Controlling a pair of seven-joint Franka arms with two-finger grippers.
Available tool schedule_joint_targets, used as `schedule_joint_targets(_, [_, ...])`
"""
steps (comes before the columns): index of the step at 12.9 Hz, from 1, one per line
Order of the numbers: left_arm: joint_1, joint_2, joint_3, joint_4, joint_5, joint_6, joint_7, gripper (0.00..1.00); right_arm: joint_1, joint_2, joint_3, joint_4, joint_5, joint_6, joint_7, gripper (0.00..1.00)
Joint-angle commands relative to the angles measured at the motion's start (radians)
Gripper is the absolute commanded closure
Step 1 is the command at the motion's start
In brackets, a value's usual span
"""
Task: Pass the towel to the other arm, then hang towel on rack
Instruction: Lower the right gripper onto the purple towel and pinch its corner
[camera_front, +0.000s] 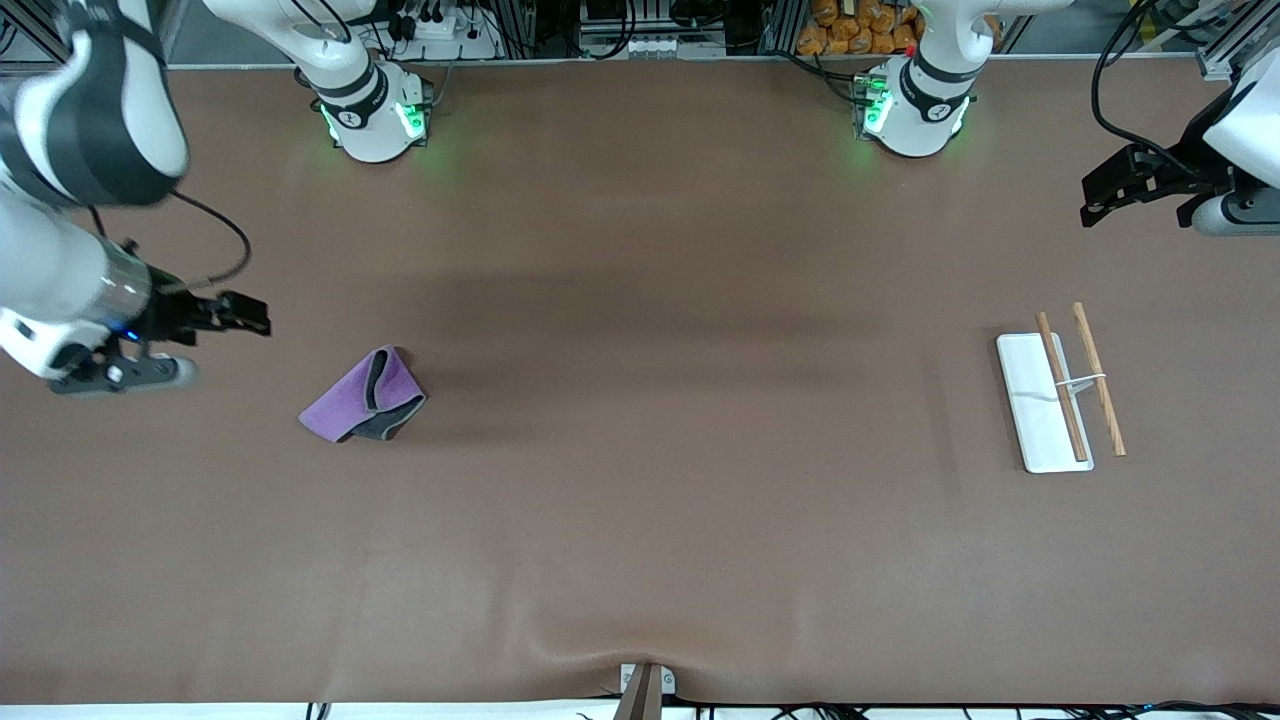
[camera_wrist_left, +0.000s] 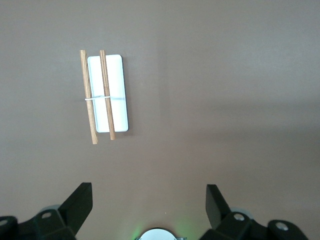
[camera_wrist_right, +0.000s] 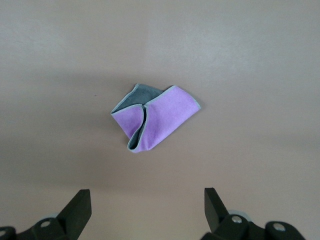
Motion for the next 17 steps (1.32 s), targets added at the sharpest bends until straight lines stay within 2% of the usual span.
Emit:
schedule_joint_targets(1, [0.008,0.004,-0.003,0.007,-0.013,-0.003,-0.014,0.0,-0.007,0.026,-0.002,-0.047,0.019,0.081,0.012,0.0])
schedule_joint_targets(3, [0.008,0.004,-0.005,0.007,-0.013,-0.003,-0.014,0.0,-0.008,0.072,-0.002,-0.052,0.019,0.109,0.012,0.0])
schedule_joint_targets(6, [0.008,0.005,-0.003,0.007,-0.012,-0.003,-0.016,0.0,-0.002,0.084,-0.002,-0.185,0.019,0.288,0.012,0.0])
schedule_joint_targets(11, [0.001,0.019,-0.005,0.01,-0.013,0.014,-0.016,0.0,0.018,0.17,-0.003,-0.279,0.019,0.461,0.011,0.0])
schedule_joint_targets(17, [-0.003,0.026,-0.005,-0.008,-0.012,0.014,-0.016,0.0,0.104,0.261,-0.002,-0.297,0.02,0.524,0.064,0.01])
